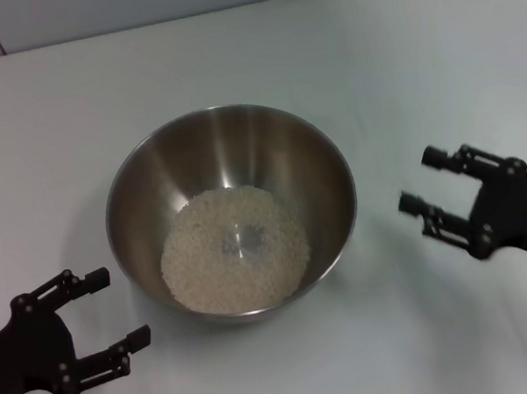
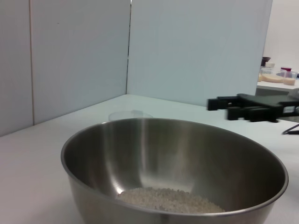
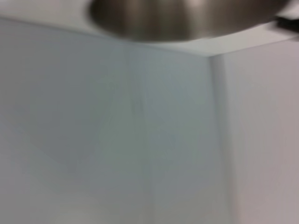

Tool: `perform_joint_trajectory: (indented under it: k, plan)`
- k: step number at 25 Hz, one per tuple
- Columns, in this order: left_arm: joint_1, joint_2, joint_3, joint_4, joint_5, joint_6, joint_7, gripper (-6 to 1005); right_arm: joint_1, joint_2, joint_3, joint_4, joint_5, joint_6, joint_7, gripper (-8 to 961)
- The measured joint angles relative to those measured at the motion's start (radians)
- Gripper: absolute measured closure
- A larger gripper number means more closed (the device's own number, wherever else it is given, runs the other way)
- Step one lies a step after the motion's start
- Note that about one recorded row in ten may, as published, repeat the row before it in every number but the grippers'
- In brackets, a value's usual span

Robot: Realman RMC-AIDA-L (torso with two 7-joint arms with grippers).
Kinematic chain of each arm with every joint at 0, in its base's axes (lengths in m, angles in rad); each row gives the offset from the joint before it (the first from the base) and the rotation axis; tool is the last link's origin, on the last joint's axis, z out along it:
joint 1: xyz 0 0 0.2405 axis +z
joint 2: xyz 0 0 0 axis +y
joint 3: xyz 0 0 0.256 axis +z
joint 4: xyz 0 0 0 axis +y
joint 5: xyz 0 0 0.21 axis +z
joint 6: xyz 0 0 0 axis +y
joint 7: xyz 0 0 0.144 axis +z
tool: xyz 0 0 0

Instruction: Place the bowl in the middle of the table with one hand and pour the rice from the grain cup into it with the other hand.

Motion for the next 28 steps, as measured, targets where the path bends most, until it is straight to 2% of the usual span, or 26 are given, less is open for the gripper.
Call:
perform_joint_trajectory:
  k: [5, 9, 13, 18, 28]
  plan:
    - [0.000, 0.001, -0.002, 0.000, -0.004, 0.000, 0.009, 135, 0.049, 0.014, -0.081, -0.227, -0.045, -0.197, 0.178, 304]
    - [0.003, 0.004, -0.012, 0.002, -0.006, 0.003, 0.012, 135, 0.081, 0.032, -0.083, -0.344, -0.046, -0.248, 0.245, 304]
    - [0.018, 0.001, -0.065, 0.010, -0.009, 0.038, 0.058, 135, 0.104, 0.032, -0.109, -0.375, -0.053, -0.247, 0.279, 161]
    - [0.022, 0.008, -0.095, 0.025, -0.008, 0.106, 0.075, 135, 0.115, 0.034, -0.176, -0.396, -0.049, -0.237, 0.304, 138]
    - [0.024, 0.012, -0.092, 0.074, -0.002, 0.145, 0.043, 135, 0.120, 0.034, -0.181, -0.397, -0.048, -0.229, 0.308, 128]
